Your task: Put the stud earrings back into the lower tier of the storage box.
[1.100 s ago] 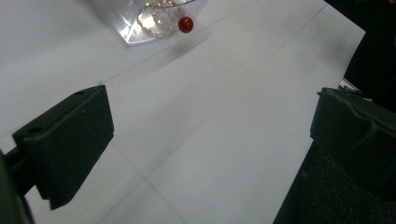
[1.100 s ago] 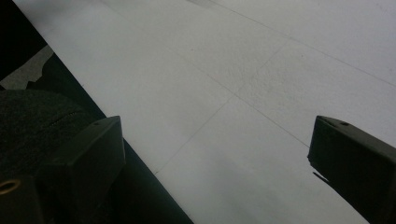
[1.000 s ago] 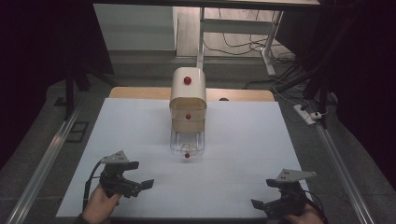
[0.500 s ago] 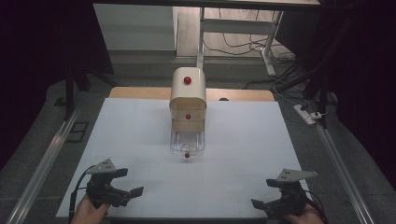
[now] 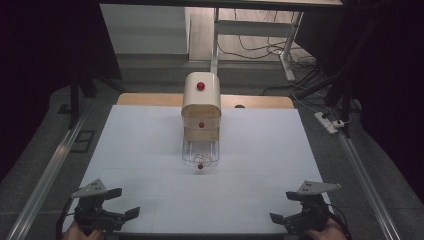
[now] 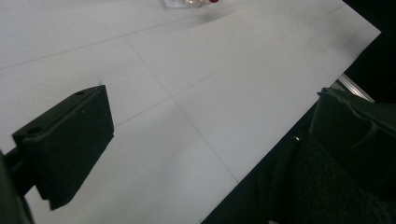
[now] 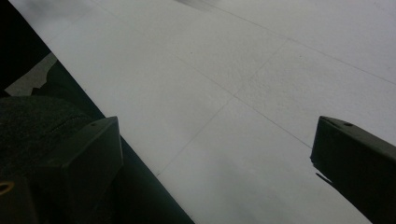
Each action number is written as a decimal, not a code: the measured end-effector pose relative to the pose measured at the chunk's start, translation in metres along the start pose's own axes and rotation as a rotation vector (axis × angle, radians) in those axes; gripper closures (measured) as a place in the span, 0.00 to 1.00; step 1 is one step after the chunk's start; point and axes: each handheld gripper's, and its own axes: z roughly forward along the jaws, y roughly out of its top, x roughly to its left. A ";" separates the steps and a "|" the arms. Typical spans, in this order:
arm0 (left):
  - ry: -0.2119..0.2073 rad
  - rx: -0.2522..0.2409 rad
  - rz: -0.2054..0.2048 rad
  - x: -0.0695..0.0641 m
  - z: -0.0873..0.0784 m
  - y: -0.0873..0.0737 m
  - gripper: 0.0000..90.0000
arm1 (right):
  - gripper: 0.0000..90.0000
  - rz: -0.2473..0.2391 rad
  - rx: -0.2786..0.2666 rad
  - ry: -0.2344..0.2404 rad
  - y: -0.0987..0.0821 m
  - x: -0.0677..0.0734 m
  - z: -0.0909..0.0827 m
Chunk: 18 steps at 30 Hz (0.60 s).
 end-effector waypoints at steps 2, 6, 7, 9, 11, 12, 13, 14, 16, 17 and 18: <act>0.008 0.000 -0.004 0.000 -0.004 -0.003 0.00 | 0.02 0.002 0.000 -0.002 0.000 0.000 0.000; 0.029 -0.002 -0.012 0.000 -0.011 -0.011 0.00 | 0.02 0.002 0.005 -0.007 0.000 0.000 0.000; 0.031 -0.010 -0.014 0.000 -0.013 -0.012 0.00 | 0.02 0.001 0.006 -0.009 0.000 0.000 0.000; 0.042 -0.016 -0.020 0.000 -0.018 -0.014 0.00 | 0.02 0.003 0.007 -0.007 0.000 0.000 0.001; 0.053 -0.020 -0.019 -0.001 -0.021 -0.017 0.00 | 0.02 0.003 0.006 -0.009 0.000 0.001 0.001; 0.064 -0.018 -0.023 -0.001 -0.024 -0.018 0.00 | 0.02 0.003 0.007 -0.010 0.000 0.001 0.001; 0.075 -0.015 -0.019 -0.002 -0.026 -0.020 0.00 | 0.02 0.003 0.008 -0.012 0.000 0.001 0.001; 0.084 -0.014 -0.019 -0.002 -0.028 -0.021 0.00 | 0.02 0.003 0.009 -0.014 0.000 0.001 0.001; 0.104 -0.010 -0.015 -0.004 -0.031 -0.024 0.00 | 0.02 0.001 0.012 -0.017 0.000 0.001 0.001; 0.111 -0.011 -0.014 -0.004 -0.032 -0.025 0.00 | 0.02 -0.001 0.012 -0.019 0.000 0.001 0.001; 0.111 -0.012 -0.013 -0.005 -0.033 -0.025 0.00 | 0.02 0.001 0.014 -0.020 0.000 0.002 0.001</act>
